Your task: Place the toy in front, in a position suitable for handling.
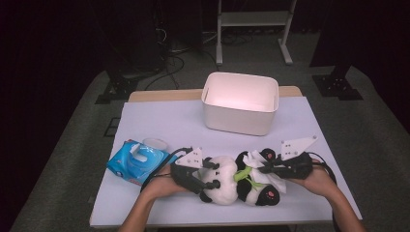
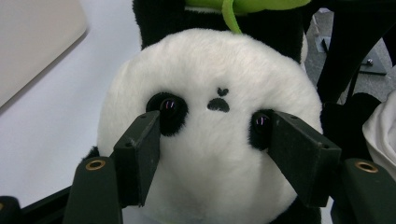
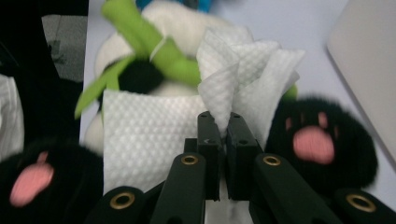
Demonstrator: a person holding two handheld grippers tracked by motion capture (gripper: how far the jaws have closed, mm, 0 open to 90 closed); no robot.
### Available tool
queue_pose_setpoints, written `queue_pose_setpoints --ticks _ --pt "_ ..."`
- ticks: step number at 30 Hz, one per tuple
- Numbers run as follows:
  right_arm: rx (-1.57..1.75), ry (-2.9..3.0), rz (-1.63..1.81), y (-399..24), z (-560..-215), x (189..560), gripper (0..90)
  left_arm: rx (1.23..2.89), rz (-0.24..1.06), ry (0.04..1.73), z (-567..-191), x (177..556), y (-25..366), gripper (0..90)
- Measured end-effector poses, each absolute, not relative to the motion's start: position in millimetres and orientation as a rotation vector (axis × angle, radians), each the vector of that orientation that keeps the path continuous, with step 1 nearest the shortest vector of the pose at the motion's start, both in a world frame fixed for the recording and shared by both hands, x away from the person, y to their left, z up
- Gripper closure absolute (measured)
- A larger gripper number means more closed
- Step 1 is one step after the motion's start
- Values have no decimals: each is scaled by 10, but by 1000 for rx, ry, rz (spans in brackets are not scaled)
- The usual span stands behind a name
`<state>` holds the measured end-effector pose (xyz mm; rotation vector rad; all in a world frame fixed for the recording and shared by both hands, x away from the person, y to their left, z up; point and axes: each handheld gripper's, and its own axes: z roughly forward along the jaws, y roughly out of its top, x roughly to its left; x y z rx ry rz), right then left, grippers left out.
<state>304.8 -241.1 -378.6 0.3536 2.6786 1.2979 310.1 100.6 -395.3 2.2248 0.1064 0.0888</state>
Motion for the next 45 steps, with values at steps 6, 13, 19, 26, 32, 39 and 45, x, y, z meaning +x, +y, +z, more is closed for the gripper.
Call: queue_pose_setpoints --ticks 6,13,19,26,32,39,45 --pt "376 2597 1427 -2612 -3570 2994 856 2227 85 103 -3955 3103 1003 339" --pt "405 2582 1326 -2540 -3542 3210 856 2213 73 112 -3969 3135 1012 341" --pt "484 2576 1355 -2796 -3605 3105 855 2209 62 114 -3976 3147 1000 340" --pt "379 2662 1289 -2322 -3493 3250 854 2220 68 110 -3968 3145 984 339" --pt "391 2705 1228 -2087 -3562 3384 856 2228 77 113 -3967 3132 986 337" --pt "424 2722 1298 -2412 -3663 3191 857 2233 84 119 -3960 3130 962 340" --pt "332 2732 1486 -2401 -3532 3031 856 2228 80 127 -3969 3139 967 339"
